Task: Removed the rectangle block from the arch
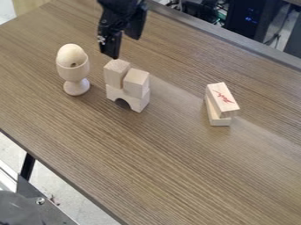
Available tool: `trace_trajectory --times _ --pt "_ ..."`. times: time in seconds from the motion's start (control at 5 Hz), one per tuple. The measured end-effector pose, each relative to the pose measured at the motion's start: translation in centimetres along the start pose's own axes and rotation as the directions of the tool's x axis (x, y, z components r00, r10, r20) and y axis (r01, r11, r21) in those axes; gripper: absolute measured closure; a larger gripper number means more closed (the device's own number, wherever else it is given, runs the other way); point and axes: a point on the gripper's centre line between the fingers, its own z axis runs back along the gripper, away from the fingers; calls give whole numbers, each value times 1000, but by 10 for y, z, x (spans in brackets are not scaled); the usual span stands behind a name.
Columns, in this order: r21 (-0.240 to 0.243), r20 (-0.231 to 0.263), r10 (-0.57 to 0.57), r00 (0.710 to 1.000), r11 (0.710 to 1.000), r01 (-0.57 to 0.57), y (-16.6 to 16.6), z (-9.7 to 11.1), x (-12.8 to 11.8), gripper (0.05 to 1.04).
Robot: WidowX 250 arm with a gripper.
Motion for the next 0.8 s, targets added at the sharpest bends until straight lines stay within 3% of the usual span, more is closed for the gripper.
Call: trace_trajectory --times 0.4,0.8 --pt "101 -21 104 994 990 -101 21 -7 5 84" --pt "94 -43 139 989 986 -135 20 -8 2 84"
